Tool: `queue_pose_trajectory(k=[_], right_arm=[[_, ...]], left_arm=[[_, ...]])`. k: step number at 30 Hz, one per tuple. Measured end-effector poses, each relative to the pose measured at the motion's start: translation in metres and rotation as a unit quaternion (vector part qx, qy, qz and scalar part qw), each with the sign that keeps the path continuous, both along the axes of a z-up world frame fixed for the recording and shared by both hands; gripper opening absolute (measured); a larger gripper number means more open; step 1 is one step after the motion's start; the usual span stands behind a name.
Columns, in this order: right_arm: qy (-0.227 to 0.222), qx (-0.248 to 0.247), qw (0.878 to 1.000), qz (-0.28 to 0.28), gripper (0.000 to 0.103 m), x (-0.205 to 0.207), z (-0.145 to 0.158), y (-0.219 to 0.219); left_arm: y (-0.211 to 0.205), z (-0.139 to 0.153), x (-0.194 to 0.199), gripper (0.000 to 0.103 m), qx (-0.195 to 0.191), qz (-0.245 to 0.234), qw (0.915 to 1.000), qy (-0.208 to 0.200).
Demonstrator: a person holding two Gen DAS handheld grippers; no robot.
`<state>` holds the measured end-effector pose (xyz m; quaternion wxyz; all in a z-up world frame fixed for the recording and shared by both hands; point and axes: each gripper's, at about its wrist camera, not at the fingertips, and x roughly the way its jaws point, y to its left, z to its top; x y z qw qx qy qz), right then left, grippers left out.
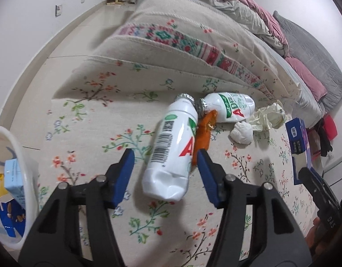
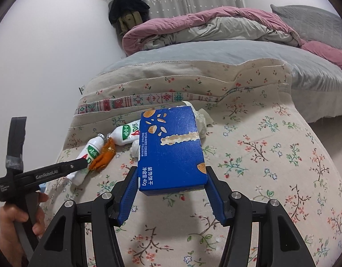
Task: Collect trash
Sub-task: 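Grasp the blue biscuit box with the right gripper while the left grasps the white AD bottle, then carry the blue box and white bottle over to the white bin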
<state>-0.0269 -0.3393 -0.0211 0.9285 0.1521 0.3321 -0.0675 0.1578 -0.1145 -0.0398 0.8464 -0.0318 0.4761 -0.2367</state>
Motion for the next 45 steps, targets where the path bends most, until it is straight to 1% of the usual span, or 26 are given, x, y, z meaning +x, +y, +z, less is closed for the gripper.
queue_pose_trajectory(k=[2,3,4,7,15,18,31,38,45], right_arm=[[0.001,0.002,1.0,0.0,0.059,-0.001,0.0,0.0],[0.003,0.005,1.0,0.0,0.059,-0.001,-0.001,0.0],[0.003,0.01,1.0,0.0,0.059,-0.003,-0.001,0.0],[0.001,0.021,1.0,-0.002,0.059,-0.006,0.0,-0.001],[-0.012,0.017,1.0,0.009,0.059,-0.014,0.01,0.008],[-0.013,0.016,1.0,0.016,0.059,-0.016,0.013,0.014],[-0.013,0.021,0.998,0.052,0.059,-0.024,0.018,0.042],[-0.016,0.022,0.997,0.069,0.059,-0.02,0.022,0.058],[-0.014,0.025,0.995,0.096,0.059,-0.007,0.022,0.087]], left_arm=[[-0.003,-0.003,0.001,0.056,0.008,-0.002,1.0,0.005],[-0.004,-0.003,0.0,0.053,0.011,-0.001,0.9999,0.0],[-0.004,-0.002,-0.001,0.046,0.012,0.0,0.9999,-0.001],[0.0,0.0,-0.005,0.041,0.004,0.008,1.0,0.003],[0.009,0.011,-0.027,0.04,0.001,0.017,0.9997,-0.02],[0.014,0.017,-0.039,0.04,0.001,0.018,0.9994,-0.03],[0.041,0.036,-0.066,0.04,0.0,0.023,0.9983,-0.054],[0.069,0.042,-0.072,0.04,-0.001,0.04,0.997,-0.066],[0.108,0.041,-0.073,0.04,-0.003,0.077,0.9949,-0.066]])
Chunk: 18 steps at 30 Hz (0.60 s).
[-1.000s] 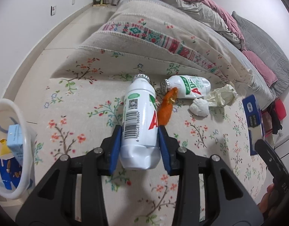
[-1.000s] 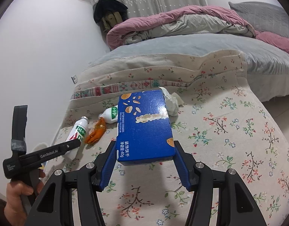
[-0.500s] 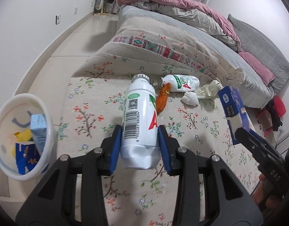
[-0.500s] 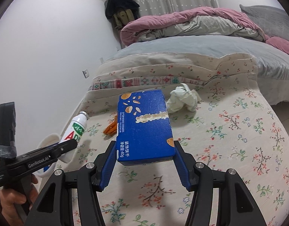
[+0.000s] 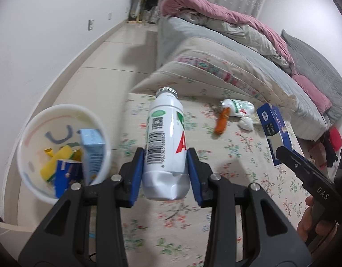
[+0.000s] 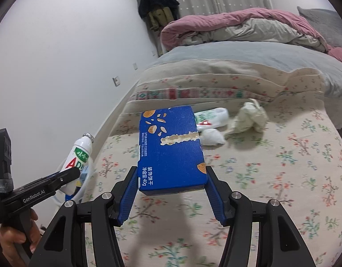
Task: Collect trash
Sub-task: 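Carry the blue box and white bottle over to the white bin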
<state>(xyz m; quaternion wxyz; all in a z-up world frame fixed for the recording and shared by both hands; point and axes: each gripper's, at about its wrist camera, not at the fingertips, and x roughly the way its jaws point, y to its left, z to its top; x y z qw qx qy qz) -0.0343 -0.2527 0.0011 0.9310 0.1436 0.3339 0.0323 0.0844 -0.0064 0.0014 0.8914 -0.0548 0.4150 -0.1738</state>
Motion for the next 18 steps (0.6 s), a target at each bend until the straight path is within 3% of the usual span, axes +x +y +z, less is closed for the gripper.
queue_pose_trajectory(k=[10,18], right_arm=[[0.001,0.001,0.999,0.054,0.059,0.018,0.0,0.056],[0.012,-0.003,0.996,0.089,0.059,0.032,-0.007,0.095]], left_arm=[[0.063,-0.004,0.0,0.04,0.0,0.065,0.9979,-0.002],[0.114,-0.023,0.005,0.04,-0.008,0.117,0.9929,0.021]])
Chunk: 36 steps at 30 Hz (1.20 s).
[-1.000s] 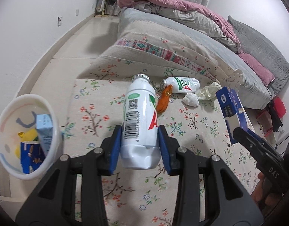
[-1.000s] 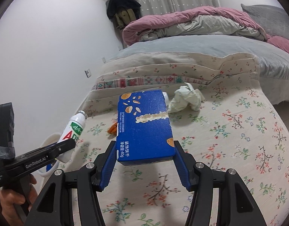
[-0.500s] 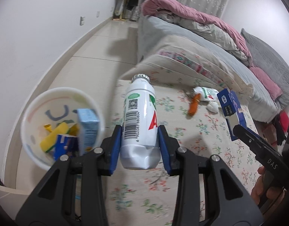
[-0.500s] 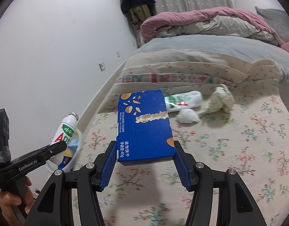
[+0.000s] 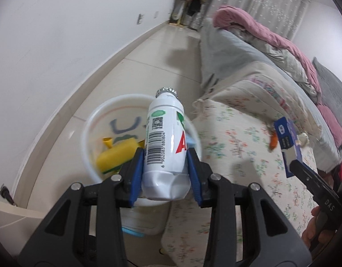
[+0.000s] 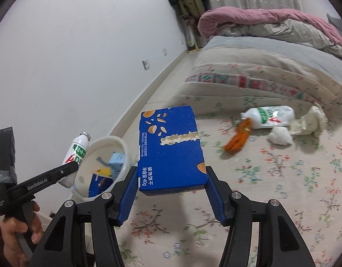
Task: Collect trash
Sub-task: 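Carry the blue box and white bottle over to the white bin, then open both grippers to drop the bottle and blue box into the bin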
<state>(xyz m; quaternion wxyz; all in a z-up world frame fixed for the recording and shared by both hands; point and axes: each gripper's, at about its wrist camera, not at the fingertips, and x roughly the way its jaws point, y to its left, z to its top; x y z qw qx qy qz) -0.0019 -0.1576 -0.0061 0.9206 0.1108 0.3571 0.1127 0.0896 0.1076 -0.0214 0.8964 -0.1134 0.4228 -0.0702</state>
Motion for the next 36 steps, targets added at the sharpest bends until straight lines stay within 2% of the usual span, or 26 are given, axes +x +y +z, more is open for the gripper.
queue_pose_trajectory(k=[8,12,14,15,16,18,21,27,32,34,36], right_arm=[[0.012,-0.005,0.999,0.03,0.059,0.012,-0.009,0.032],[0.02,-0.005,0.999,0.041,0.059,0.016,-0.015,0.043],[0.024,-0.004,0.999,0.045,0.059,0.017,-0.018,0.048],[0.025,-0.004,0.999,0.047,0.059,0.017,-0.018,0.049],[0.026,-0.005,0.998,0.048,0.059,0.018,-0.019,0.051],[0.027,-0.006,0.998,0.051,0.059,0.019,-0.02,0.055],[0.027,-0.005,0.998,0.055,0.059,0.022,-0.019,0.06],[0.026,-0.018,0.997,0.077,0.059,0.031,-0.017,0.081],[0.033,-0.032,0.994,0.104,0.059,0.044,-0.023,0.106],[0.039,-0.035,0.992,0.113,0.059,0.049,-0.026,0.116],[0.044,-0.038,0.991,0.12,0.059,0.054,-0.029,0.124]], left_arm=[[0.029,-0.024,0.012,0.04,-0.03,0.026,0.9989,0.026],[0.035,-0.031,0.018,0.04,-0.046,0.028,0.9982,0.027],[0.037,-0.033,0.02,0.041,-0.034,0.032,0.9987,0.023],[0.037,-0.034,0.022,0.046,-0.024,0.034,0.9987,0.029],[0.037,-0.034,0.023,0.06,-0.021,0.035,0.9986,0.034],[0.04,-0.031,0.02,0.07,-0.021,0.043,0.9984,0.029],[0.045,-0.026,0.016,0.071,-0.016,0.048,0.9984,0.026],[0.056,-0.018,0.006,0.083,0.05,0.073,0.9953,0.039],[0.072,-0.014,0.002,0.089,0.061,0.092,0.9923,0.055],[0.079,-0.012,0.0,0.094,0.075,0.103,0.9902,0.058],[0.085,-0.011,-0.003,0.095,0.085,0.116,0.988,0.056]])
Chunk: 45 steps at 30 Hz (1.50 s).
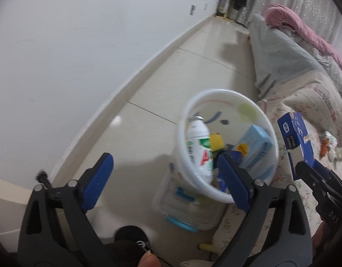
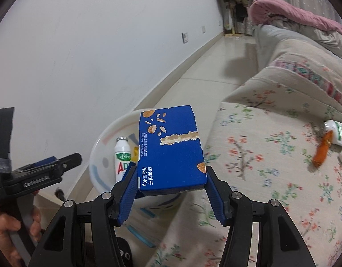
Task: Collect trash
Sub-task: 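Open both grippers to drop the bottle and blue box into the bin, then move both grippers back over the remaining bottle and wrapper on the bed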
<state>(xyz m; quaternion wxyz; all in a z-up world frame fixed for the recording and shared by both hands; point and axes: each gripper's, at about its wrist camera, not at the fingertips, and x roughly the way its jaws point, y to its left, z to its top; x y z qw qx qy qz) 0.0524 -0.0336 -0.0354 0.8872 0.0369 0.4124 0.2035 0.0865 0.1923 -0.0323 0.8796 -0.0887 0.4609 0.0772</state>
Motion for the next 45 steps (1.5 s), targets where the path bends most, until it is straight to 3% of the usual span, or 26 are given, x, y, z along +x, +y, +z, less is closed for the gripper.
queue_pose_trajectory(k=[10,14,21,33,45], right_arm=[[0.018,-0.019,0.999,0.03,0.061,0.025,-0.012,0.039],[0.01,-0.021,0.999,0.028,0.074,0.028,-0.008,0.044],[-0.011,-0.017,1.0,0.017,0.076,0.019,0.006,0.034],[-0.016,-0.019,1.0,-0.018,0.079,-0.004,0.016,-0.007],[-0.023,-0.021,0.993,-0.11,0.082,-0.031,0.028,-0.082]], left_arm=[[0.013,-0.001,-0.002,0.096,-0.018,0.014,0.9997,0.004],[0.016,-0.001,-0.004,0.096,-0.026,0.016,0.9995,0.003],[0.017,-0.002,-0.003,0.096,-0.033,0.013,0.9993,0.003],[-0.009,0.003,0.0,0.097,-0.031,-0.021,0.9993,0.003],[-0.062,0.014,0.0,0.102,-0.015,-0.083,0.9964,0.001]])
